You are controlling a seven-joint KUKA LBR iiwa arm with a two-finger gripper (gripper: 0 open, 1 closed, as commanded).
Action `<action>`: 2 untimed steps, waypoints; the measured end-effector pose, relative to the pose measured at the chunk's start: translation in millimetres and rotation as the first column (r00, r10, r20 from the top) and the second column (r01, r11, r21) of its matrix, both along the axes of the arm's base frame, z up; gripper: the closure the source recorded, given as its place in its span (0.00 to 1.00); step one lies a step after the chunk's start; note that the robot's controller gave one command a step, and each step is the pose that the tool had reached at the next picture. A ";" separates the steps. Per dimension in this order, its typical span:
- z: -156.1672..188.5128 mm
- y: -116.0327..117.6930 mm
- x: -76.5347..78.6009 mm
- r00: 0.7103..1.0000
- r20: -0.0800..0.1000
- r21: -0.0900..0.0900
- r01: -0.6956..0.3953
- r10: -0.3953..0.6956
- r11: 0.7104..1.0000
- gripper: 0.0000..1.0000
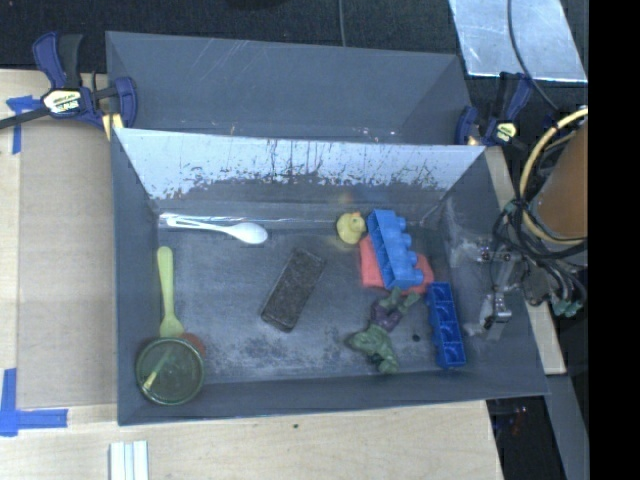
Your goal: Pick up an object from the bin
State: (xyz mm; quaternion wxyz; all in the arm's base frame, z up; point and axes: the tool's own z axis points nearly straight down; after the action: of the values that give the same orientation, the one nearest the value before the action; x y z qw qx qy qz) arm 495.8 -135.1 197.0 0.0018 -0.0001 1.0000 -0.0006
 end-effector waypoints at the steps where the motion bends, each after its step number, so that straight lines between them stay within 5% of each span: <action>1: -61.2 -5.5 14.7 0.960 0.005 -0.005 -0.279 0.279 0.960 0.00; 2: -80.9 -13.9 22.1 0.899 0.001 -0.002 -0.437 0.437 0.899 0.00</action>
Offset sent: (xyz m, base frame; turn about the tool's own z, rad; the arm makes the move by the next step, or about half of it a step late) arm 0.0288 -0.0209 -0.0598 -0.5045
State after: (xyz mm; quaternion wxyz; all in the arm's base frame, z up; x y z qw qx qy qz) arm 517.9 -148.9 116.1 0.0024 -0.2244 0.9745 -0.0011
